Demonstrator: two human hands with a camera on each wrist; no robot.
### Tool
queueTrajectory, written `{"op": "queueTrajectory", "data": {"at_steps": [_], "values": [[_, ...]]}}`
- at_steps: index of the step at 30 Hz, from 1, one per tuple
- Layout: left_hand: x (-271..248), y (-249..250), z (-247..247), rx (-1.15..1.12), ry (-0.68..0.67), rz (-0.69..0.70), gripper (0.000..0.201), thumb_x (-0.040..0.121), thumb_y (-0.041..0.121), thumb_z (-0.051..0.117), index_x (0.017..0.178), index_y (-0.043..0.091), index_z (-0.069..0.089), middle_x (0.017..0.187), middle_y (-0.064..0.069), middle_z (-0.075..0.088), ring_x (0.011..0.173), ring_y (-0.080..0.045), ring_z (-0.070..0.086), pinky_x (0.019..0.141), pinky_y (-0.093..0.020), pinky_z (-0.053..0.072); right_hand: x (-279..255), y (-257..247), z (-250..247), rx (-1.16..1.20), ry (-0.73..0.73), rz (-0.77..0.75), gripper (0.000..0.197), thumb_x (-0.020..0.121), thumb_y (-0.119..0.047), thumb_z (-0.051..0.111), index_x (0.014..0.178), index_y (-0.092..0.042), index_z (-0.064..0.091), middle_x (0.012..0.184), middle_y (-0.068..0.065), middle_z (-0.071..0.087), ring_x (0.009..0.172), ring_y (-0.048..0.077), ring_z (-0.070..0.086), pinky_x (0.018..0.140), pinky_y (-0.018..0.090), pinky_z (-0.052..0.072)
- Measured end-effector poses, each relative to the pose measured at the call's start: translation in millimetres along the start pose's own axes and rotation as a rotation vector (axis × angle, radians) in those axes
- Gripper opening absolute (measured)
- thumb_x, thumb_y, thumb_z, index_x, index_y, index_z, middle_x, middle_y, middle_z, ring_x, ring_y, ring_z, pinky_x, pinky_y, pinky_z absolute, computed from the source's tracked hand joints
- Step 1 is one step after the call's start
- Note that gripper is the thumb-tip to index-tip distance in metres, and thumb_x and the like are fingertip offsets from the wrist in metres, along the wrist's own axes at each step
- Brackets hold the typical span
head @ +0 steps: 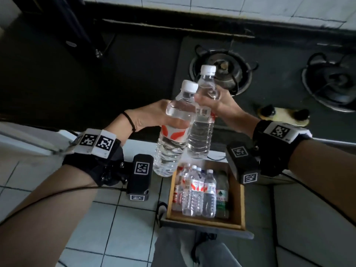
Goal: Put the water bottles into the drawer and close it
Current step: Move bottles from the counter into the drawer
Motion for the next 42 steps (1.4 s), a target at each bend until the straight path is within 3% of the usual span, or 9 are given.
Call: {"op": "queueTrajectory", "data": {"at_steps": [8,14,18,22,27,31,34,37,42], "values": [[47,-36,93,0.134,-0.270,-0.158,0.050,0.072,0.013,0.079,0.118,0.019,0.060,0.118,0.000,0.066,0.111,-0.010,0.062,0.095,-0.027,0.051,-85,75,-53,0.045,-0.005,0.167,0.033,0.082,-0.027,0.072,0.110,-0.016,0.057,0.090,-0.007,0.070,0.084,0.011,0.070,0.072,0.027,0.055],[78,-95,155,0.169,-0.431,-0.273,0.054,0.068,0.015,0.084,0.115,0.023,0.059,0.113,0.005,0.068,0.104,-0.008,0.064,0.089,-0.024,0.052,-133,166,-60,0.084,0.039,0.312,0.054,0.071,-0.028,0.082,0.117,-0.018,0.055,0.107,0.002,0.071,0.097,0.021,0.070,0.088,0.053,0.054],[95,-145,180,0.316,-0.377,-0.380,0.090,0.052,0.044,0.089,0.131,0.030,0.048,0.129,0.007,0.058,0.116,-0.012,0.054,0.106,-0.032,0.042,-151,218,-56,0.057,0.032,0.369,0.062,0.074,-0.031,0.080,0.127,-0.022,0.049,0.116,-0.006,0.065,0.103,0.007,0.065,0.087,0.028,0.053],[115,-184,204,0.312,-0.326,-0.412,0.084,0.054,0.047,0.086,0.128,0.032,0.050,0.133,0.006,0.056,0.123,-0.016,0.050,0.110,-0.039,0.036,-150,273,-54,0.004,0.057,0.394,0.061,0.072,-0.039,0.080,0.122,-0.019,0.051,0.115,0.001,0.064,0.104,0.013,0.064,0.084,0.028,0.054],[137,-229,215,0.042,-0.124,-0.459,0.075,0.050,0.042,0.088,0.118,0.028,0.059,0.117,0.010,0.064,0.114,-0.012,0.057,0.103,-0.042,0.044,-142,329,-51,0.027,0.113,0.458,0.061,0.075,-0.038,0.078,0.124,-0.020,0.048,0.115,-0.001,0.061,0.106,0.011,0.062,0.085,0.025,0.051],[157,-261,218,-0.031,-0.051,-0.516,0.057,0.063,0.027,0.087,0.113,0.021,0.060,0.108,0.009,0.066,0.101,-0.008,0.062,0.085,-0.023,0.050,-138,364,-45,-0.058,0.030,0.543,0.063,0.074,-0.045,0.075,0.125,-0.024,0.045,0.114,-0.011,0.060,0.105,0.004,0.059,0.090,0.030,0.050],[170,-270,221,0.059,0.012,-0.524,0.093,0.066,0.042,0.083,0.142,0.025,0.033,0.134,0.015,0.045,0.102,0.002,0.053,0.071,-0.013,0.052,-136,387,-40,-0.126,-0.004,0.617,0.076,0.073,-0.053,0.072,0.134,-0.021,0.039,0.130,-0.006,0.055,0.112,0.010,0.056,0.097,0.036,0.044],[179,-284,228,0.088,0.046,-0.550,0.106,0.076,0.044,0.074,0.151,0.027,0.000,0.138,0.021,0.018,0.113,-0.002,0.040,0.082,-0.013,0.043,-133,407,-36,-0.091,0.017,0.683,0.085,0.076,-0.052,0.070,0.142,-0.017,0.030,0.139,0.002,0.049,0.115,0.017,0.054,0.085,0.030,0.046],[192,-306,234,0.172,0.173,-0.576,0.102,0.057,0.072,0.070,0.140,0.023,0.034,0.134,0.004,0.052,0.105,-0.022,0.065,0.088,-0.039,0.054,-125,434,-39,-0.037,0.035,0.785,0.073,0.080,-0.055,0.064,0.135,-0.018,0.034,0.124,0.002,0.055,0.107,0.020,0.059,0.095,0.041,0.048]]}}
Point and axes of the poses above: each hand's wrist, its own x-axis towards the middle knuckle, its own z-axis out of the palm, y = z × x, the point moved 3 cm from there along x, towards the middle knuckle
